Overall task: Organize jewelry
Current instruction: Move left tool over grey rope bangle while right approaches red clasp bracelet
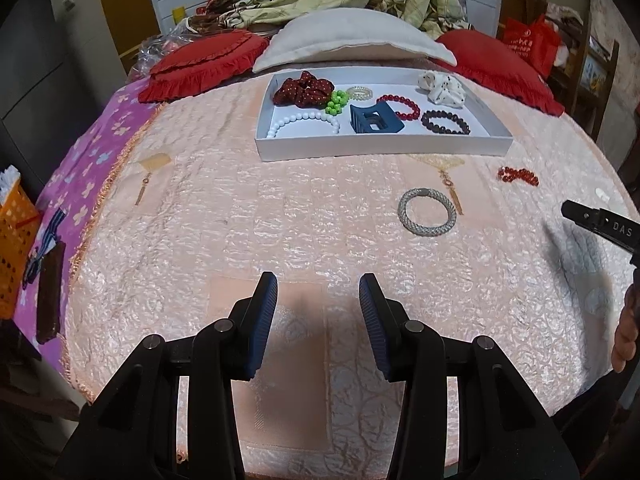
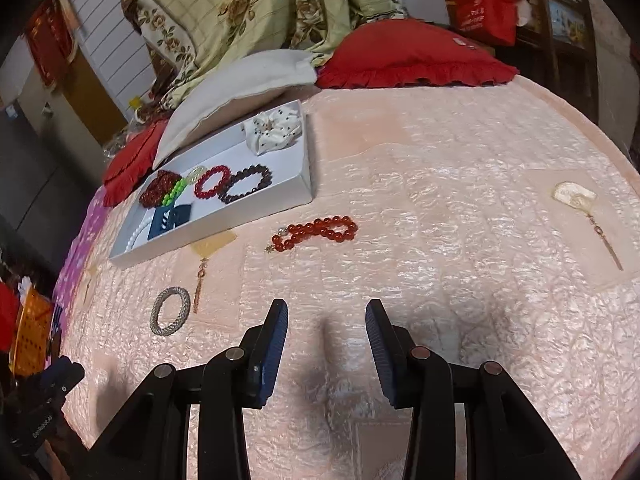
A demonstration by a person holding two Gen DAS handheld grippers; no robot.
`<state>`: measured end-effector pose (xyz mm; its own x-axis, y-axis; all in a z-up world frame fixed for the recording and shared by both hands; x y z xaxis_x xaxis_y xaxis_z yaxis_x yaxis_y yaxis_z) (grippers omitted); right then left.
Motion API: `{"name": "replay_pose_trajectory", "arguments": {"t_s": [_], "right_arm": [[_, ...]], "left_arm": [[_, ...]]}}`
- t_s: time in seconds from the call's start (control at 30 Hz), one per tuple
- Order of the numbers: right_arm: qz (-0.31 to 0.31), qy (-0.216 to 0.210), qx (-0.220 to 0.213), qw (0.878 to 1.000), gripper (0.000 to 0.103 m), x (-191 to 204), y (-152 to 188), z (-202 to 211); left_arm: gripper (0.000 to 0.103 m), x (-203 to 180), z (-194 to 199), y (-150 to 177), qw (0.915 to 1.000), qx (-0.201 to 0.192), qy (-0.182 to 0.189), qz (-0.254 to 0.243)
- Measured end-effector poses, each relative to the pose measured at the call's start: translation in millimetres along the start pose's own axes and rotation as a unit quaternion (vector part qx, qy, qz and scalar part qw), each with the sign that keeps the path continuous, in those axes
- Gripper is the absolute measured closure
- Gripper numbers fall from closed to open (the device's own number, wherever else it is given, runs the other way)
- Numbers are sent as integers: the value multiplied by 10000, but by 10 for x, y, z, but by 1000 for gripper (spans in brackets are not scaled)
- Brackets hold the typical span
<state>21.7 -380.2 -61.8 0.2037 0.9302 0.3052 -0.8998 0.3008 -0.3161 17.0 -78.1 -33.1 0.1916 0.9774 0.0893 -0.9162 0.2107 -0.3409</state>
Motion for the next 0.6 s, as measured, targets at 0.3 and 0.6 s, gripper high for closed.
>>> {"name": "replay_pose_trajectory", "arguments": {"t_s": [0.3,0.6], "right_arm": [[360,130,24,9993,64,22,-19,-69],[425,257,62,9987,64,-122,-101,-81]], "left_arm": [[61,-178,-36,-35,9994,88,-273,-203],[61,-258,-166,-58,9990,232,-234,-298]]}}
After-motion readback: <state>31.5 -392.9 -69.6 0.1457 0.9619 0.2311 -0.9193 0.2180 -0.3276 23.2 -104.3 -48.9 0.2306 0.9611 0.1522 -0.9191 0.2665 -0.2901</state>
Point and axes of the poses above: each gripper's, at about its wrist camera, not at the fingertips, and z roughly against the way its jaws point, x to its left, y to its underside, the point moved 5 cm from there along -z, roughly the way its jaws point, and after that the axes turned 15 degrees about x, right-handed, at the moved point
